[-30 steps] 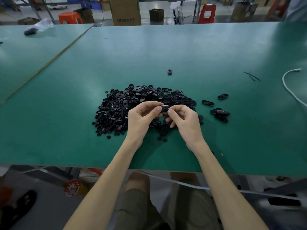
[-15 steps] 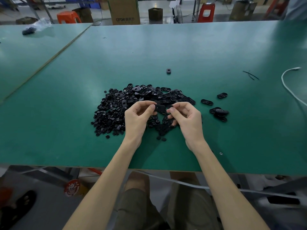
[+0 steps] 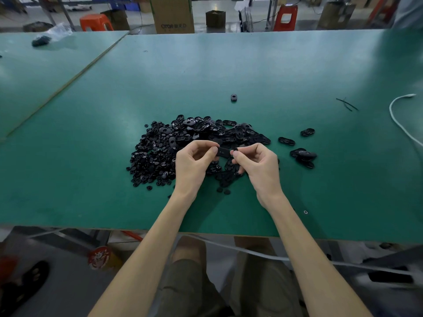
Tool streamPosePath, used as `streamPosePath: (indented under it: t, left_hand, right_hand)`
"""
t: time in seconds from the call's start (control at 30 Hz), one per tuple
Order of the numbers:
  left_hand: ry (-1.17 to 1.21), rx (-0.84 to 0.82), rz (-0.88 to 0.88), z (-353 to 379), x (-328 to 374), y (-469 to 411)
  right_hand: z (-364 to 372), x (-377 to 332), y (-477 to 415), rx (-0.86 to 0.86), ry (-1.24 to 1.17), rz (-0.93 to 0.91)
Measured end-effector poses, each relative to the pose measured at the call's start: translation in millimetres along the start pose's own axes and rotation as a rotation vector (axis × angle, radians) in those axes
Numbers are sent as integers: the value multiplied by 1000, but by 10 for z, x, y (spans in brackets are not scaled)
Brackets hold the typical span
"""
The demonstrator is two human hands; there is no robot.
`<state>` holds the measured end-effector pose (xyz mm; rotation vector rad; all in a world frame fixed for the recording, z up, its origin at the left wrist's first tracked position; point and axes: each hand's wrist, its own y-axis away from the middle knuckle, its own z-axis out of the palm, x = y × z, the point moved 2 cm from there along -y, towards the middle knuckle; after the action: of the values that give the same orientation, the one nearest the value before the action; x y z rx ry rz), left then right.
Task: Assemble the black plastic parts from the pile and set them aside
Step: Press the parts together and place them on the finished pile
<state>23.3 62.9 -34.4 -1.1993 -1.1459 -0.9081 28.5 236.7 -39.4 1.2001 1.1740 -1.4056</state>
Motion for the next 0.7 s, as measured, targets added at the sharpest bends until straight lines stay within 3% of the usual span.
streamPosePath:
  t: [0.4,0.7]
  left_hand:
    - [-12,-13,-2,-1,-14,5]
    - [30,-49,-3,7,-7,14]
  right_hand:
    - [38,-65,26,-79,-4,-68]
    - [4,-25,9,-15,33,-65]
